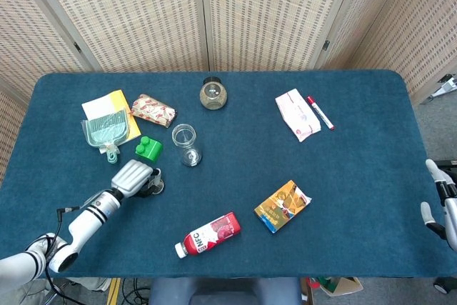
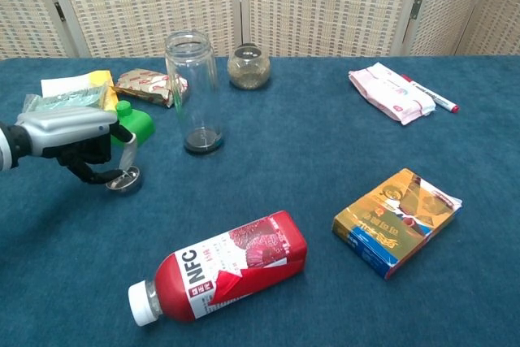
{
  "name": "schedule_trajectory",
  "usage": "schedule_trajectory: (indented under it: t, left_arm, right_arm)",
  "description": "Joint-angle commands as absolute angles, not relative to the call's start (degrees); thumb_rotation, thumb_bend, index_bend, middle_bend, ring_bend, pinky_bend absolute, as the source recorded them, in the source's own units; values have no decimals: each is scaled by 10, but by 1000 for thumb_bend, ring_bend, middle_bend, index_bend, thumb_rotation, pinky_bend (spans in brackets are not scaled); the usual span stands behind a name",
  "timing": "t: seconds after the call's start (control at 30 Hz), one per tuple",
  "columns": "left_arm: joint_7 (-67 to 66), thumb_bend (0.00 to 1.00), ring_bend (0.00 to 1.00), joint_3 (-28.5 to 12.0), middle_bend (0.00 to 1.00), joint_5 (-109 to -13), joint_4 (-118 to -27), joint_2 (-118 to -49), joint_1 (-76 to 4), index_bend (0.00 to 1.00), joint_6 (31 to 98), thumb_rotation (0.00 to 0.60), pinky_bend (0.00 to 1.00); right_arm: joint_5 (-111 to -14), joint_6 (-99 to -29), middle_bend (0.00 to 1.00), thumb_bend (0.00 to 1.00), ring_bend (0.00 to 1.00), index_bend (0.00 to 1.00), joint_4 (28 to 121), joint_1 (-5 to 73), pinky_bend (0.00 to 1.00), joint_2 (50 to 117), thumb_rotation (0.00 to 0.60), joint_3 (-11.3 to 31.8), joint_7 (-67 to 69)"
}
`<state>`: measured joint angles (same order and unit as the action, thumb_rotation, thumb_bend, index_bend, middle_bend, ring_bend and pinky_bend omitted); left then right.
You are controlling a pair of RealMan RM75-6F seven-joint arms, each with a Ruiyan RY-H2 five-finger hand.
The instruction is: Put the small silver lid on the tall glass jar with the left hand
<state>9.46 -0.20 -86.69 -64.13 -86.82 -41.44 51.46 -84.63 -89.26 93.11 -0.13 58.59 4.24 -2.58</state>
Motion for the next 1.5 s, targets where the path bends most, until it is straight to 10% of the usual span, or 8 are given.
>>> schedule_trajectory:
  t: [0.03,0.9,1.5]
  left_arm:
    - [98,437,978,-5,1000,-865,-644,-866,-414,586,517,600,1000]
    - [18,431,978,-87,1000,-833,-900,-636,-415,582,588,600,1000]
    - [-32,431,978,-153,1000,-771,-902,-644,-512,577,502,600,1000]
  right_arm:
    - [-846,-893,200,428,137,49,931,-1,290,586,600,43,-25]
    - [-847,-883,200,428,137,49,949,15,290,567,600,57,-39]
    - [-841,-890,200,428,137,49,972,13,290,547,600,61,-55]
